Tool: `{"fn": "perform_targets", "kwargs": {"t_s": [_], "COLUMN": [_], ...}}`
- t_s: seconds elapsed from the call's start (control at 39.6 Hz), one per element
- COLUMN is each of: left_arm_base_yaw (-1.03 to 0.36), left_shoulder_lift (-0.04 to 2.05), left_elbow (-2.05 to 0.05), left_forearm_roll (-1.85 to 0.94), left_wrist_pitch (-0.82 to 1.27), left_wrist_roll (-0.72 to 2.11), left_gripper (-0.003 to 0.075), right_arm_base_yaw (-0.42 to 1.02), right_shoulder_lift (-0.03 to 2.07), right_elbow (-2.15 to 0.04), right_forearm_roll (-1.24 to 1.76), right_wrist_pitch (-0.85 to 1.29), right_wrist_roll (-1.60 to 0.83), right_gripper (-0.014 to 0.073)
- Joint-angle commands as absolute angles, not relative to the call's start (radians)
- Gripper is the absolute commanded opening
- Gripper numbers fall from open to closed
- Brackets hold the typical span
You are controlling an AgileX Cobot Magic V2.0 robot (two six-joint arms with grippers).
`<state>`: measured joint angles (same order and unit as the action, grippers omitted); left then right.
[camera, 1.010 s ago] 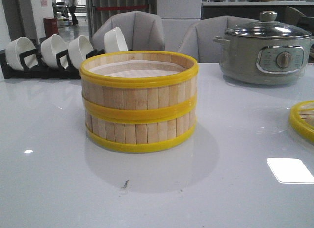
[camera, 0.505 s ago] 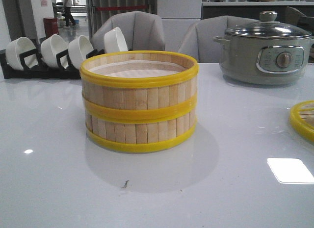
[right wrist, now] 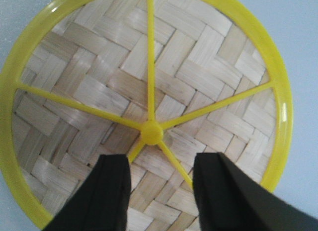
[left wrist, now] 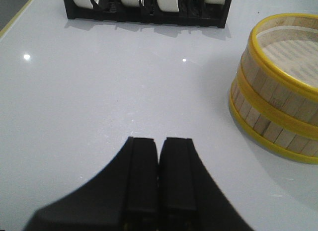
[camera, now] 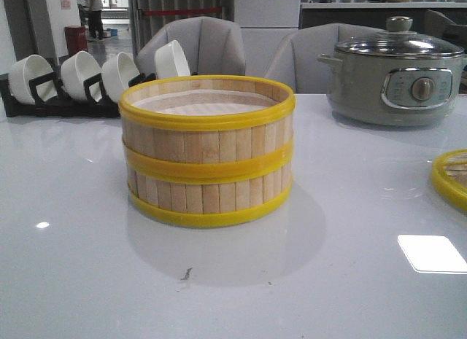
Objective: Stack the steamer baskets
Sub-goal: 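Lower the right gripper and grasp the knob of the woven lid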
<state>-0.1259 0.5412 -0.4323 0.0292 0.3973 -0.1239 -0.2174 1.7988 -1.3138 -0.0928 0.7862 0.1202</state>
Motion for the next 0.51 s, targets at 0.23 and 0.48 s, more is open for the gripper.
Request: {"fn": "perform_targets", "kwargs": {"t_s": [0.23, 0.48], "left_arm_base_yaw": [-0.133, -0.133], "left_shoulder_lift": [0.542, 0.542], "left_elbow": [-0.462, -0.462], "left_forearm_roll": [0.031, 0.031], "left_wrist_pitch": [0.309, 0.309], "left_wrist_roll": [-0.131, -0.131], "left_gripper": [0.0083, 0.0083], "right_arm_base_yaw": [-0.224, -0.224], "right_shoulder_lift": [1.811, 1.817], "right_elbow": [-1.399, -1.401], "right_forearm_roll": [-0.070, -0.058], "right_wrist_pitch": [0.771, 0.740], "right_wrist_roll": [0.122, 0.122], "right_gripper": [0.0411, 0.0411]}}
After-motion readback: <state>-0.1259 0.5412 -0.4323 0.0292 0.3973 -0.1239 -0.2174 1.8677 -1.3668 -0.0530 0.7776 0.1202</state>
